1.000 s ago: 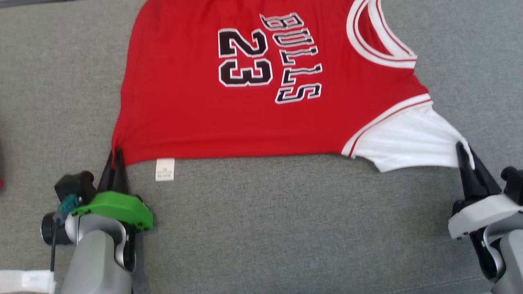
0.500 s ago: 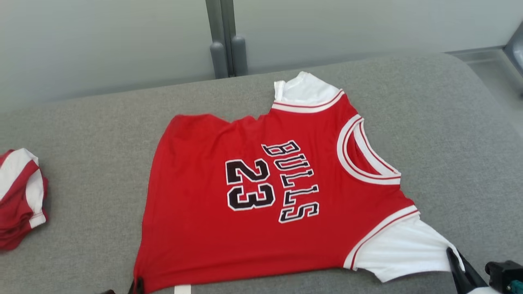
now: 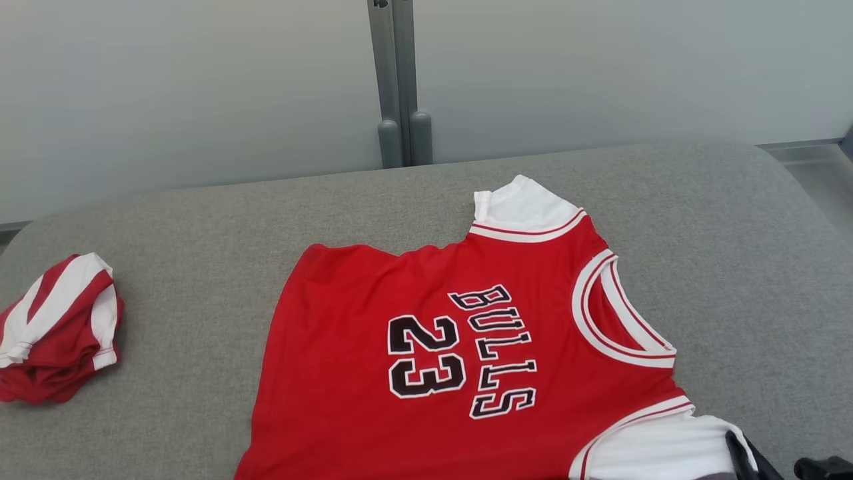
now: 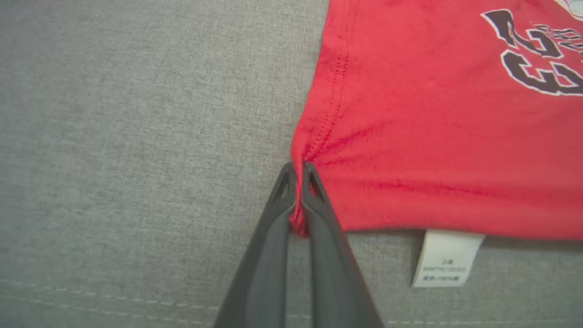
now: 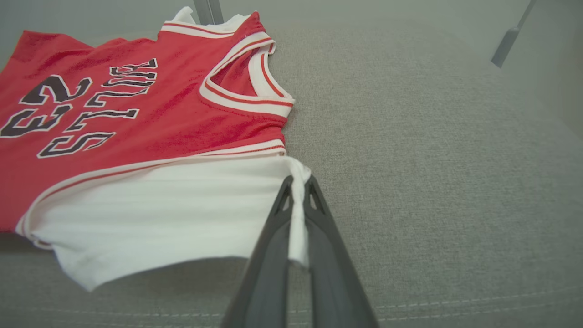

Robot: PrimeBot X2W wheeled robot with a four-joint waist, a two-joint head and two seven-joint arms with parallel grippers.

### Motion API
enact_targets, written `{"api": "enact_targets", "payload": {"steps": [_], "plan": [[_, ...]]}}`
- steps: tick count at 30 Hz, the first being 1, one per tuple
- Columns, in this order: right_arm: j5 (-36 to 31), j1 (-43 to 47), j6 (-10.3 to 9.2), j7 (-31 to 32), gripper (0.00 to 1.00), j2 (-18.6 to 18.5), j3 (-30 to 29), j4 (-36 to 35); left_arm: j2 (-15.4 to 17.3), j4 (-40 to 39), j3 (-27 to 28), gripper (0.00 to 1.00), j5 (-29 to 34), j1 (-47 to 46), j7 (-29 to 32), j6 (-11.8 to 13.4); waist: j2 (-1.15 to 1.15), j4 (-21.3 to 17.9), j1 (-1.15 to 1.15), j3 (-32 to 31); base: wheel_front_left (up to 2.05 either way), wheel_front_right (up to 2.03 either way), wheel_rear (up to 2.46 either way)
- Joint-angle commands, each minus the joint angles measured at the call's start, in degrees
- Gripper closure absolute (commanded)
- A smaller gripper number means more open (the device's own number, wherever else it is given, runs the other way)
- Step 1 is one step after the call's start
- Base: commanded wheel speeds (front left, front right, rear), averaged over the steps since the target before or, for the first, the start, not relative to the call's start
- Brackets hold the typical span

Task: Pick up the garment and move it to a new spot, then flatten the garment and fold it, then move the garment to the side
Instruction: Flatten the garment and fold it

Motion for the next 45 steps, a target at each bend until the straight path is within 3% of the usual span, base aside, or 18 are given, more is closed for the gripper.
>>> {"api": "enact_targets", "payload": {"steps": [1, 5, 9, 25, 27, 28, 29, 30, 32, 37, 45], "plan": [[0.42, -1.08, -0.23, -0.20, 1.00, -0.47, -0.20, -0.51, 0.81, -1.06, 0.68, 1.00, 0.70, -0.08, 0.02, -0.14, 0.00, 0.24, 0.01, 0.36, 0.00, 0.00, 0.00], [1.03, -4.49, -0.20, -0.21, 1.00, -0.57, 0.22, -1.40, 0.66, -6.39, 0.52, 1.00, 1.49, -2.85, 0.01, -1.27, 0.00, 0.90, 0.01, 1.38, 0.00, 0.00, 0.00], [0.18, -8.99, -0.19, -0.20, 1.00, -0.07, 0.62, 2.18, 0.65, -6.21, -1.55, 1.00, 1.10, -6.36, 0.02, -1.41, 0.00, 1.45, 0.01, 2.33, 0.00, 0.00, 0.00], [-3.29, -28.35, -0.18, 0.84, 1.00, 2.45, 4.49, 19.82, 0.62, 4.06, -10.19, 1.00, -3.73, -21.39, 0.01, 3.96, 0.00, 1.68, 0.01, 8.69, 0.00, 0.00, 0.00], [-3.66, -30.11, -0.18, 0.75, 0.82, 2.71, 4.64, 21.50, 0.61, 4.71, -10.96, 1.00, -4.24, -23.00, 0.02, 4.59, 0.00, 1.80, 0.01, 9.64, 0.00, 0.00, 0.00], [-3.83, -31.12, -0.18, 0.65, 0.00, 2.88, 4.61, 22.19, 0.59, 5.13, -11.25, 1.00, -4.65, -23.67, 0.01, 4.82, 0.00, 1.83, 0.01, 10.07, 0.00, 0.00, 0.00], [-3.84, -32.20, -0.18, 0.54, 0.00, 3.02, 4.45, 22.93, 0.62, 5.37, -11.28, 0.97, -5.18, -24.33, 0.01, 5.19, 0.00, 1.82, 0.01, 10.51, 0.00, 0.00, 0.00], [-3.92, -33.21, -0.18, 0.28, 0.00, 3.14, 4.15, 23.45, 0.62, 5.32, -11.42, 0.73, -5.09, -25.07, 0.01, 5.55, 0.00, 1.83, 0.01, 10.93, 0.00, 0.00, 0.00], [-4.47, -34.83, -0.18, 0.05, 0.00, 3.31, 3.06, 24.18, 0.61, 4.19, -11.00, 0.00, -5.40, -26.06, 0.01, 6.69, 0.00, 1.84, 0.01, 11.59, 0.00, 0.00, 0.00], [-6.60, -35.99, -0.17, -0.18, 0.00, 5.06, -3.41, 18.60, 0.57, -1.09, -9.77, 0.00, -3.95, -25.54, 0.01, 9.44, 0.00, 1.88, 0.01, 12.63, 0.00, 0.00, 0.00], [-8.96, -27.07, -0.17, -0.18, 0.00, 6.84, -6.47, 11.91, 0.60, -4.20, -9.02, 0.00, -3.37, -19.68, 0.01, 9.60, 0.00, 1.75, 0.01, 10.81, 0.00, 0.00, 0.00]]}}
